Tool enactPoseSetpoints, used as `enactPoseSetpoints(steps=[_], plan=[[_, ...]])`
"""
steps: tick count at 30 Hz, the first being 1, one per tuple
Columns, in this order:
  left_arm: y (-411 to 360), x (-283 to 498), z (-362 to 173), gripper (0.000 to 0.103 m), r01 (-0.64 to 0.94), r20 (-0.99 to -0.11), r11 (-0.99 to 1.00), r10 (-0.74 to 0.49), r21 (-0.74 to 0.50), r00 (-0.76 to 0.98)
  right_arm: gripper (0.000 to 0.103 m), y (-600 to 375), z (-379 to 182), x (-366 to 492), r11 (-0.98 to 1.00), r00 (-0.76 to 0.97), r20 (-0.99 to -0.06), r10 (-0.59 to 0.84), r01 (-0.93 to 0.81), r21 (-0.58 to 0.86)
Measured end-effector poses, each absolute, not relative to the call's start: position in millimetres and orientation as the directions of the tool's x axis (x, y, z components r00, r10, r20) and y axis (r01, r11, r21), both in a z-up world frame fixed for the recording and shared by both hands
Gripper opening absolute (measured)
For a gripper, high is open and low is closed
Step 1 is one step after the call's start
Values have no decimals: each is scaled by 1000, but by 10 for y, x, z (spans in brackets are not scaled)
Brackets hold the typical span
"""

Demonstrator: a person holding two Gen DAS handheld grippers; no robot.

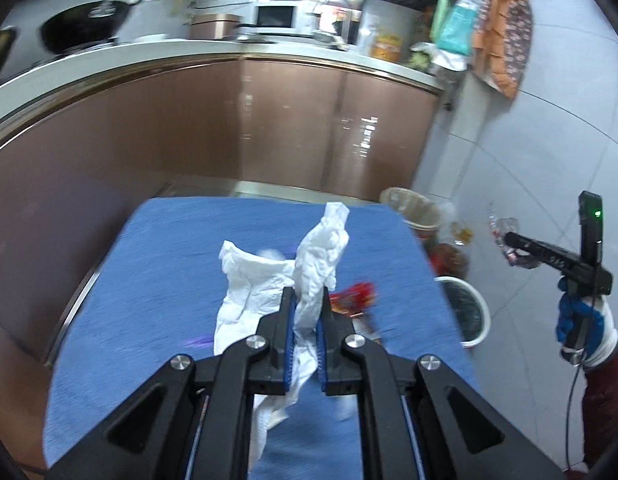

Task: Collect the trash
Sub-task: 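Carry tissue and plastic bag over the white bin with both tools, then open both tools to drop tissue and plastic bag into the bin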

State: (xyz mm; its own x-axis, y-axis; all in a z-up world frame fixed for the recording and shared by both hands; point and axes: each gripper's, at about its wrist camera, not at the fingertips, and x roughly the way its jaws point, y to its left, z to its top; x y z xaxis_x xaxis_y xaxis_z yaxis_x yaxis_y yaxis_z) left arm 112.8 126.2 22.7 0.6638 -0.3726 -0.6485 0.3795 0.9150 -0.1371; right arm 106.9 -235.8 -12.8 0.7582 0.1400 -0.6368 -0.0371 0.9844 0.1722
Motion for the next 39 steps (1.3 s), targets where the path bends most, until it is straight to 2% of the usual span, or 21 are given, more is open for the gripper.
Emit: enactPoseSetpoints(steps=[6, 14, 20, 30, 32, 36, 39], plan=[[130, 1340, 223, 9, 523, -677, 837, -480, -163, 558, 2, -2986, -230, 922, 981, 764, -642, 66, 68, 181], [-1613, 1538, -128, 9, 685, -744, 706, -555, -183, 373, 2, -3665, -756, 912, 963, 703, -710, -29, 210, 168], [-2725, 1726, -677, 9, 712, -813, 664, -532, -227, 237, 2, -4156, -1325, 953, 936, 629, -775, -63, 308, 174], [-3660, 2104, -1530, 12, 671, -865, 678, -490, -301, 106, 5, -4629, -2144, 1208, 908, 530, -845, -69, 385, 168], [-3751, 2161, -1675, 16, 660, -872, 684, -481, -312, 86, 5, -4681, -2281, 1255, 905, 513, -855, -67, 392, 164], [-3820, 2252, -1841, 39, 632, -872, 698, -484, -337, 70, 5, -4738, -2487, 1310, 901, 484, -872, -67, 406, 156], [-3813, 2267, -1841, 41, 629, -867, 700, -492, -339, 80, 6, -4776, -2574, 1333, 896, 474, -878, -66, 415, 157]])
